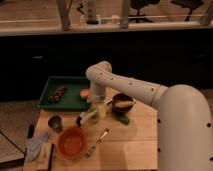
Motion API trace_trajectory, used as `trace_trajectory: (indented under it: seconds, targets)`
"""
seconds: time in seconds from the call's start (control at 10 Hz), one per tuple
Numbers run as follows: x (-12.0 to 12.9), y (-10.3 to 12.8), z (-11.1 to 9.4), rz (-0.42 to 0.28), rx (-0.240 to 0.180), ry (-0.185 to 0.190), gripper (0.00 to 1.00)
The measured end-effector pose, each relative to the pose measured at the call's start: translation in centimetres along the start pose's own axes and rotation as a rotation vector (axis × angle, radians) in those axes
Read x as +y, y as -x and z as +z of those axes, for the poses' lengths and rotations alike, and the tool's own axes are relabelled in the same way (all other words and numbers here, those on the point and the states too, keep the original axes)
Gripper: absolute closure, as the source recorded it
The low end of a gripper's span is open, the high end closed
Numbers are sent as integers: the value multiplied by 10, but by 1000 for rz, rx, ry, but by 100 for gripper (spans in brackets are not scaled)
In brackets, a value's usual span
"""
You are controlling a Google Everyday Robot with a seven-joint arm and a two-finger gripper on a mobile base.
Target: Place brush in plastic cup
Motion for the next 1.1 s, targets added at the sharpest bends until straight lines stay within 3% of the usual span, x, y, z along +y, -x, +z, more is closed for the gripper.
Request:
trace_trajectory:
  seconds: [0.8, 1.1]
  targets:
    - [2, 1, 0, -8, -5, -8, 20]
    - [2, 1, -1, -16, -12, -38, 20]
